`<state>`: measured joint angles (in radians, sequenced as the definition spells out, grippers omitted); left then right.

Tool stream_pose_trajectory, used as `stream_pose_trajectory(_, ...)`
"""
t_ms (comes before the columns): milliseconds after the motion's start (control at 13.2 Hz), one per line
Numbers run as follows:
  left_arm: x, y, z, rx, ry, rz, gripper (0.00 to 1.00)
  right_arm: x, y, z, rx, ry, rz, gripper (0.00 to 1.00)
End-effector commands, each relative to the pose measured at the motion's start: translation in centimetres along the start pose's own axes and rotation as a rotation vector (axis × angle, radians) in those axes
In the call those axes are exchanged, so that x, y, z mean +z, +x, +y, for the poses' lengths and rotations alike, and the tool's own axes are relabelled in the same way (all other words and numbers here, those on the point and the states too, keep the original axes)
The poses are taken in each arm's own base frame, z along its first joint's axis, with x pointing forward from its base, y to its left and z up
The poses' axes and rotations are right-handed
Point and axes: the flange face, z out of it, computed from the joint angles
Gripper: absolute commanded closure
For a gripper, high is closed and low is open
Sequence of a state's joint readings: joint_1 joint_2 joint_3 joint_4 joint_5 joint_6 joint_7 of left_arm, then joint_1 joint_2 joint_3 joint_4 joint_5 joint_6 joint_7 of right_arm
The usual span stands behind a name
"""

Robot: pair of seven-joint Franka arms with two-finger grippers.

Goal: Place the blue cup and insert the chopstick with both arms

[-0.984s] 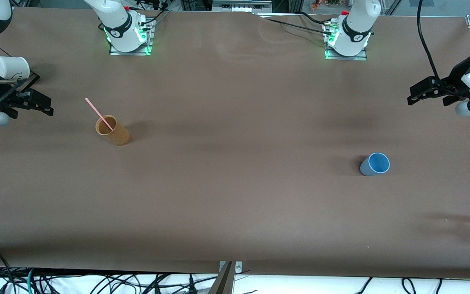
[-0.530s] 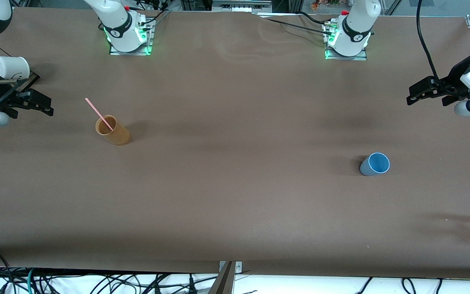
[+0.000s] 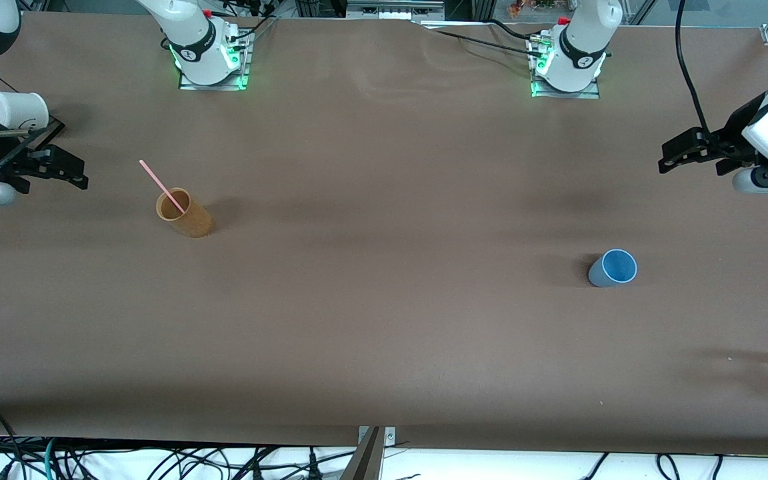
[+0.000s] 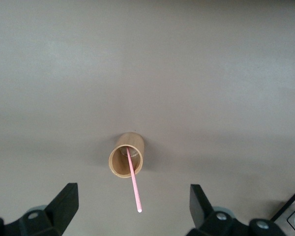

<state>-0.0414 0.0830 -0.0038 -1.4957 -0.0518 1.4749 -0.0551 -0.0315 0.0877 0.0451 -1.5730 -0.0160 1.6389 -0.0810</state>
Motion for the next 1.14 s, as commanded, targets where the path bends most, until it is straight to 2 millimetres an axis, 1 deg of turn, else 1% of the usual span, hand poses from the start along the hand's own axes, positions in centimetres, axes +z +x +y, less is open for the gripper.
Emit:
stream_pose_trajectory(0, 2.5, 1.9, -0.3, -0.01, 0.028, -0.052, 0.0, -0.3, -0.1, -0.1, -0.006, 0.013, 0.002, 0.0)
stream_pose_trajectory(76, 4.0, 2.8, -0.7, -0.015, 0.027, -0.072, 0.0, -0.3, -0.1, -0.1, -0.006, 0.013, 0.002, 0.0)
stream_pose_trajectory(227, 9.0, 5.3, -1.2, -0.024, 0.028, -0.152, 0.0, -0.3, -0.1, -0.1, -0.004, 0.013, 0.0, 0.0)
stream_pose_trajectory(303, 10.8, 6.3, -1.4, -0.027, 0.028, -0.167, 0.0, -0.3, -0.1, -0.2, -0.004, 0.015, 0.002, 0.0)
stream_pose_trajectory(454, 12.4, 7.2, -1.5, -0.023, 0.051, -0.169, 0.0, -0.3, -0.1, -0.2, -0.004, 0.015, 0.0, 0.0)
stream_pose_trajectory(530, 13.4, 8.0, -2.0, -0.013, 0.09, -0.159, 0.0, -0.2, -0.1, -0.2, -0.004, 0.015, -0.001, 0.0)
stream_pose_trajectory(681, 14.4, 9.5, -2.6, 0.012, 0.146, -0.092, 0.0, -0.3, -0.1, -0.2, -0.004, 0.015, 0.0, 0.0)
stream_pose_trajectory(757, 15.6, 10.1, -2.8, 0.057, 0.144, -0.08, 0.0, -0.2, -0.2, -0.2, -0.004, 0.015, -0.003, 0.0)
stream_pose_trajectory(832, 16.7, 10.7, -4.0, 0.096, 0.138, -0.062, 0.0, -0.2, -0.2, -0.1, -0.001, 0.015, -0.003, 0.0)
stream_pose_trajectory(908, 17.8, 11.0, -5.9, 0.107, 0.132, -0.033, 0.0, -0.1, -0.1, -0.1, -0.003, 0.015, -0.004, 0.0)
stream_pose_trajectory(984, 19.7, 11.3, -6.8, 0.128, 0.125, -0.016, 0.0, -0.1, -0.1, 0.0, 0.0, 0.015, -0.005, 0.0)
stream_pose_trajectory(1059, 21.0, 11.3, -8.0, 0.146, 0.113, -0.005, 0.0, -0.1, -0.1, 0.0, 0.0, 0.015, -0.005, 0.0)
